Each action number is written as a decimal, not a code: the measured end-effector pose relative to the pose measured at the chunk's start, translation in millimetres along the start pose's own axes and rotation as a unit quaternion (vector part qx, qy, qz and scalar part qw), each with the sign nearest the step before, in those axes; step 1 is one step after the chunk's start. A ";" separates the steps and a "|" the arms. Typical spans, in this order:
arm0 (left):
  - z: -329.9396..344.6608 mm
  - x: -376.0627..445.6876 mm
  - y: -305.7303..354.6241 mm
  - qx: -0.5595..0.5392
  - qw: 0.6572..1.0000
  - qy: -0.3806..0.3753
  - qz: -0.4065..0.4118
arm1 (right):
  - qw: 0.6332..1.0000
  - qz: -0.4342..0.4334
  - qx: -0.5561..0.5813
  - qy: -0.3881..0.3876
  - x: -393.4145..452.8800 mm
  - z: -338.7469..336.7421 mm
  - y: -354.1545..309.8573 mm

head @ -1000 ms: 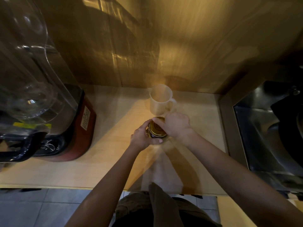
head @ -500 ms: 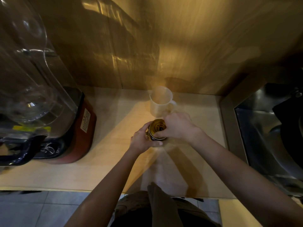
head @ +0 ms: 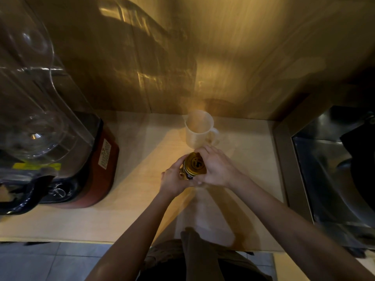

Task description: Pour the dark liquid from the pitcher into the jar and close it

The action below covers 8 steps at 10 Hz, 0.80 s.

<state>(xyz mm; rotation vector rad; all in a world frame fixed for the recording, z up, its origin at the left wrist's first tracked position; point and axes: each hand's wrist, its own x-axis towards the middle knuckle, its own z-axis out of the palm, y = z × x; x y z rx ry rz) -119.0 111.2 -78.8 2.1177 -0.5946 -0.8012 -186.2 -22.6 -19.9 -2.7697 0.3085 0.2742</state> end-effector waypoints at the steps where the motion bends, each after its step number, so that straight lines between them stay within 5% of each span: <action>1: 0.2 0.6 -1.5 0.004 1.000 0.001 0.010 | 0.998 0.013 0.053 0.023 -4.0 3.0 0.3; 6: -19.0 16.7 14.8 0.054 0.996 -0.068 -0.002 | 0.975 0.080 0.204 0.031 -0.6 0.7 2.2; 8: -70.4 28.1 77.9 0.032 0.990 -0.133 -0.027 | 0.917 0.117 0.366 0.106 -4.3 -62.7 15.6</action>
